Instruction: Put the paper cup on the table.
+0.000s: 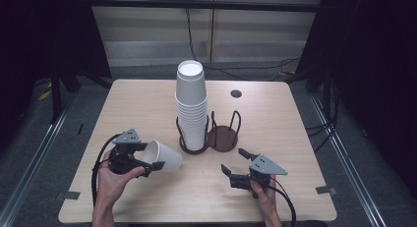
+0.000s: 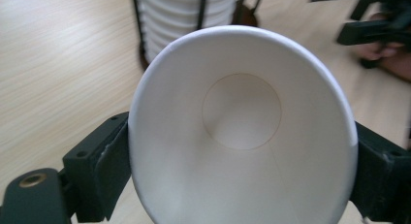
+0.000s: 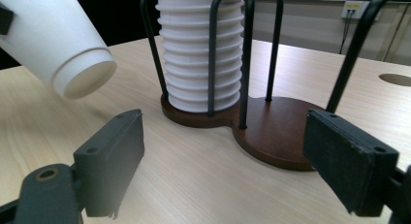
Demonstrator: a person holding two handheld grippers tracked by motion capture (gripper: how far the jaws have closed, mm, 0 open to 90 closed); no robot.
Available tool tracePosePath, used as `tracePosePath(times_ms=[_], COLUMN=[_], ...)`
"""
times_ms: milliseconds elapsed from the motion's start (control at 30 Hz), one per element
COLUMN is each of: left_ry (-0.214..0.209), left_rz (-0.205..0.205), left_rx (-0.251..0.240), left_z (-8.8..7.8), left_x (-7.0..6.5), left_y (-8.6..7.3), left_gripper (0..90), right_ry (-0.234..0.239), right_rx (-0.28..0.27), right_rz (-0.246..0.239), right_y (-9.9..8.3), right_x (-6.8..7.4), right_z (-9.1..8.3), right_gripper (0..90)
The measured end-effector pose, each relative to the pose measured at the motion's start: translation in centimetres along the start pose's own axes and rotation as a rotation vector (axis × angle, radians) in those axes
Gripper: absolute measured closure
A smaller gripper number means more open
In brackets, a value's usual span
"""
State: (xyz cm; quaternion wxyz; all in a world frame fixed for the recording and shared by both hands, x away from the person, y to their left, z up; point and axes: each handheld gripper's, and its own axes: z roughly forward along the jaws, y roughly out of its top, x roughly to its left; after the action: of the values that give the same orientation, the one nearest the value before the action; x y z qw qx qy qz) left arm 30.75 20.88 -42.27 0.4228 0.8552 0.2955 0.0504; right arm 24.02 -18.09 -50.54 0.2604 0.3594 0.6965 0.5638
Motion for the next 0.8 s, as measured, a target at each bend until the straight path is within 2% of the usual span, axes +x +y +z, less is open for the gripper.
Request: tracePosePath(times_ms=[33, 100, 167, 200, 300, 367, 433, 533, 667, 767, 800], left_ry=[-0.007, 0.006, 0.044, 0.068, 0.096, 0.143, 0.126, 0.157, 0.161, 0.193, 0.188], left_rz=[-0.005, -0.013, -0.018, -0.008, 0.002, 0.007, 0.008, 0.009, -0.003, 0.004, 0.006], left_rx=[-0.004, 0.012, 0.044, 0.068, 0.113, 0.139, 0.155, 0.207, 0.239, 0.294, 0.305], left_z=[-0.1, -0.3, -0.6, -0.7, -0.8, -0.7, -0.5, -0.1, 0.2, 0.4, 0.4], left_x=[0.2, 0.6, 1.0, 1.3, 1.5, 1.5, 1.8, 2.3, 3.2, 3.8, 3.9], left_y=[0.1, 0.2, 0.5, 0.7, 1.2, 1.7, 2.0, 2.4, 2.8, 3.3, 3.4], left_gripper=[11.1, 11.1, 11.1, 11.1, 11.1, 11.0, 11.0, 11.0, 11.0, 10.9, 10.8], right_ry=[-0.010, -0.028, -0.038, -0.041, -0.044, -0.047, -0.045, -0.046, -0.051, -0.053, -0.051], right_rx=[-0.018, -0.056, -0.087, -0.117, -0.143, -0.156, -0.157, -0.166, -0.184, -0.187, -0.187], right_rz=[0.006, 0.018, 0.038, 0.035, 0.039, 0.033, 0.031, 0.018, 0.020, 0.011, 0.011], right_y=[-0.1, -0.2, -0.3, -0.5, -0.6, -0.7, -0.7, -0.7, -0.8, -0.8, -0.8], right_x=[0.0, -0.1, -0.2, -0.2, -0.2, -0.2, -0.2, 0.0, 0.0, 0.1, 0.1], right_z=[-0.1, -0.4, -0.6, -0.9, -1.1, -1.2, -1.2, -1.3, -1.4, -1.4, -1.4], right_gripper=[14.6, 14.3, 14.2, 13.6, 13.2, 13.3, 13.5, 13.5, 13.5, 13.5, 13.5])
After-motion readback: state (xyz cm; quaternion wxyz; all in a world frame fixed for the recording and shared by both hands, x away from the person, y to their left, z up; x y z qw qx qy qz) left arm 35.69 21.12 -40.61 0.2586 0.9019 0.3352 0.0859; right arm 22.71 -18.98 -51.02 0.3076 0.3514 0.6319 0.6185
